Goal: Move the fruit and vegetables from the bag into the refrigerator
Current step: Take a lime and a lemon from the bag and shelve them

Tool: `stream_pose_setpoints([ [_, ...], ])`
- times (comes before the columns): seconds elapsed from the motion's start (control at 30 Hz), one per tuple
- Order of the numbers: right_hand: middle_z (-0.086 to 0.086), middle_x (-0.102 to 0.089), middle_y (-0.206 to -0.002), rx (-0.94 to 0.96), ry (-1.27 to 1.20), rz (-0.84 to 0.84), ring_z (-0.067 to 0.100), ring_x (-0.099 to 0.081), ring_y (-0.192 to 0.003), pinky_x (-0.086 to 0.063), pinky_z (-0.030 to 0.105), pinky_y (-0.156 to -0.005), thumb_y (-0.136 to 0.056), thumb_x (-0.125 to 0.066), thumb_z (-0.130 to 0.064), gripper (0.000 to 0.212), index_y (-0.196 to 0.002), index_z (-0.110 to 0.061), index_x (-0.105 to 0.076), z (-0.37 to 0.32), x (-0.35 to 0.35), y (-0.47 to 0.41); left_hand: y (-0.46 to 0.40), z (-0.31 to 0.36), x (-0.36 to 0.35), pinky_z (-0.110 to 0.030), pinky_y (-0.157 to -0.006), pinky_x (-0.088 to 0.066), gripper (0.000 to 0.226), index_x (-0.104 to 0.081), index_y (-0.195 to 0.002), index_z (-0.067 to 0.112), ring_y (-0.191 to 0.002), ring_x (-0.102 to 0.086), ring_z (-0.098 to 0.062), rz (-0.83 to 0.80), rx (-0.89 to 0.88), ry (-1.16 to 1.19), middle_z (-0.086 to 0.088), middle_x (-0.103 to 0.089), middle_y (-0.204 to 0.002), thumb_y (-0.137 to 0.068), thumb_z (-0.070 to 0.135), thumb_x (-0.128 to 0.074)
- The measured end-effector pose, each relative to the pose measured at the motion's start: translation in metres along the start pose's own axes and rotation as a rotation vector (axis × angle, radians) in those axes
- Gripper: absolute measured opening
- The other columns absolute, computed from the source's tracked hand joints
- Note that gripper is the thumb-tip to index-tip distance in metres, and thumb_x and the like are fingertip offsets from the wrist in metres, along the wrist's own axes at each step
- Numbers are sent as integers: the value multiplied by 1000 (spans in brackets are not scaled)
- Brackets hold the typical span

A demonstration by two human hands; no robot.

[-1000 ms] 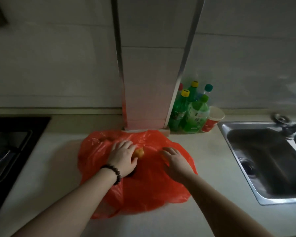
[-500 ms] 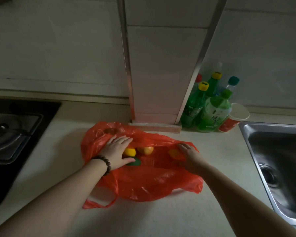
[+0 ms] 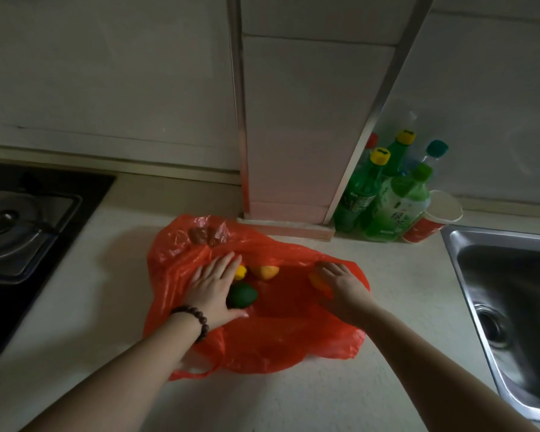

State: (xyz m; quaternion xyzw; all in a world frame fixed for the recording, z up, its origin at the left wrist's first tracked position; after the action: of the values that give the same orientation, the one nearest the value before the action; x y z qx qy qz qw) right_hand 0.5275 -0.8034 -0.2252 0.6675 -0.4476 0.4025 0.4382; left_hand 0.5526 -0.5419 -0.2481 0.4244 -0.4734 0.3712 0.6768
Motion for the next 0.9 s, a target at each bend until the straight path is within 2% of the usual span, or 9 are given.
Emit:
stream_pose_setpoints([
  [0.23, -2, -24, -154, -129, -127, -68, 24, -28, -138, -31, 41, -110, -92, -55, -23, 62, -146, -26, -25, -1, -9, 0, -6, 4, -1, -41, -117, -9, 112, 9, -147, 37, -145, -8, -20, 2, -1, -45, 6, 0, -158, -68, 68, -65],
  [0.33, 0, -30, -152, -188, -188, -52, 23, -33, -136, -33, 41, -109, -89, -58, -19, 67, -146, -27, -24, 2, -14, 2, -2, 10, -4, -42, -117, -5, 102, 14, -144, 44, -145, -4, -22, -20, -22, -67, 3, 7, -158, -77, 64, -60],
  [0.43, 1, -39, -147, -221, -257, -32, 23, -41, -131, -36, 40, -107, -87, -62, -23, 66, -144, -26, -29, 4, -16, 5, 2, 15, -8, -42, -116, -2, 92, 14, -143, 46, -145, 0, -24, -9, -20, -94, -1, 12, -158, -82, 63, -52],
  [0.5, 2, -45, -142, -217, -296, -18, 22, -46, -126, -40, 37, -102, -84, -66, -27, 65, -141, -26, -34, 3, -14, 6, 5, 17, -12, -42, -116, -1, 83, 7, -146, 44, -145, 2, -26, 3, -37, -113, -6, 13, -158, -86, 61, -48],
  [0.6, 2, -48, -138, -190, -323, 14, 22, -49, -121, -42, 33, -97, -82, -69, -32, 65, -139, -23, -37, 0, -8, 11, 11, 20, -12, -44, -116, -3, 67, -22, -146, 40, -145, -1, -29, 58, -72, -64, -8, 7, -158, -87, 56, -51],
  [0.67, 2, -48, -139, -179, -320, 33, 22, -48, -122, -43, 33, -98, -82, -69, -36, 68, -140, -22, -37, -2, -3, 16, 15, 21, -8, -44, -116, -7, 63, -36, -141, 36, -144, -6, -29, 78, -61, 11, -6, 0, -158, -85, 54, -56],
  [0.73, 3, -47, -139, -159, -317, 65, 23, -49, -121, -44, 34, -97, -81, -69, -38, 70, -140, -21, -37, -7, 4, 21, 17, 24, -1, -44, -115, -16, 61, -42, -138, 33, -143, -11, -27, 108, -49, 102, -4, -9, -157, -83, 52, -61],
  [0.83, 3, -49, -136, -123, -306, 127, 23, -50, -118, -43, 30, -94, -79, -71, -37, 69, -138, -19, -40, -17, 17, 27, 21, 27, 15, -45, -110, -32, 60, -48, -134, 27, -136, -30, -27, 220, -67, 191, -3, -32, -147, -80, 48, -65],
  [0.9, 3, -50, -134, -97, -301, 181, 23, -51, -116, -41, 27, -91, -78, -73, -35, 69, -138, -19, -41, -27, 27, 32, 26, 28, 27, -41, -104, -40, 60, -49, -133, 25, -128, -41, -24, 288, -64, 231, -1, -41, -141, -79, 46, -67],
])
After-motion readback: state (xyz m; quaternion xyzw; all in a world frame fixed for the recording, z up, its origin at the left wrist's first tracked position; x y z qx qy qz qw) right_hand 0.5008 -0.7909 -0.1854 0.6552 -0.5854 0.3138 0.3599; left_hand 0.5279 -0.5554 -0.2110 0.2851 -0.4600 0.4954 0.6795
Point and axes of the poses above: each hand's wrist, its own y-axis away from the middle knuckle, its own x-axis out of the back of the hand, z = x × y, the point moved 4 cm from there along -y, towards the middle knuckle
